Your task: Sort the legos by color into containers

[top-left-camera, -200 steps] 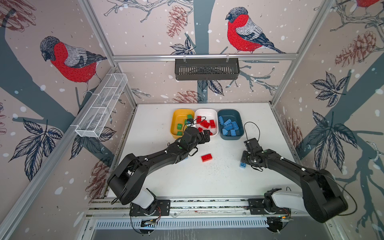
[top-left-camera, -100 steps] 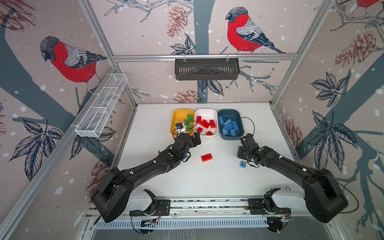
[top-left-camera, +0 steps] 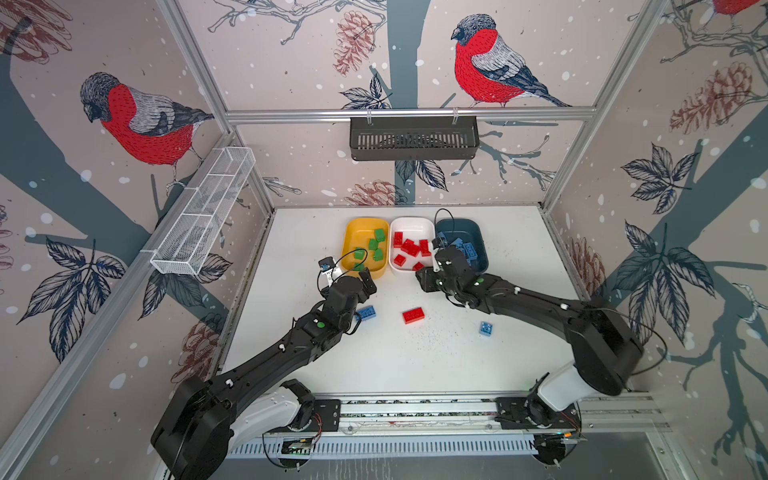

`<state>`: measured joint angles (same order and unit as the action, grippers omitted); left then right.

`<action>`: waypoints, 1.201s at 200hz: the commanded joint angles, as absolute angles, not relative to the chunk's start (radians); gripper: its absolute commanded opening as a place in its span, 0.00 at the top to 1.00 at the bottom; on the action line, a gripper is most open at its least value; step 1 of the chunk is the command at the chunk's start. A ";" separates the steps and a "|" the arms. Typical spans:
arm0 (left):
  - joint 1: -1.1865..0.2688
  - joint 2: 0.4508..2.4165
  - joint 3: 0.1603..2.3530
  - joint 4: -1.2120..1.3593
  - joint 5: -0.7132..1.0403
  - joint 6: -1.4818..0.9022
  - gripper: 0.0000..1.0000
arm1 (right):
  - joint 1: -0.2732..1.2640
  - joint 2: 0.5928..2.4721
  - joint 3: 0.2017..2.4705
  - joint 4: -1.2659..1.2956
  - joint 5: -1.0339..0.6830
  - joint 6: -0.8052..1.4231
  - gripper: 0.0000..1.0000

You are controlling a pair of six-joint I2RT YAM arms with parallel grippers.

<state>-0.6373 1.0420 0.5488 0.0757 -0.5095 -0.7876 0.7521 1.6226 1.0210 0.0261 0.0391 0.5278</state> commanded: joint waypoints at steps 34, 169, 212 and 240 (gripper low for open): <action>-0.580 0.954 0.491 -0.103 -0.548 -0.877 0.03 | 0.807 1.944 1.428 -0.027 0.045 0.468 0.68; -0.533 0.956 0.426 -0.115 -0.407 -0.874 0.03 | 0.794 2.462 2.178 -0.095 0.019 0.327 0.25; -0.532 0.984 0.416 -0.051 -0.373 -0.874 0.03 | 0.845 2.028 1.600 0.003 0.075 0.274 0.20; -0.532 1.020 0.417 -0.011 -0.344 -0.873 0.03 | 0.888 1.787 1.271 0.014 0.166 0.345 0.17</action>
<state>-0.5331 0.9977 0.4175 -0.0746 -0.3756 -0.8829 0.8646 1.9270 1.4506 -0.0208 0.0734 0.3084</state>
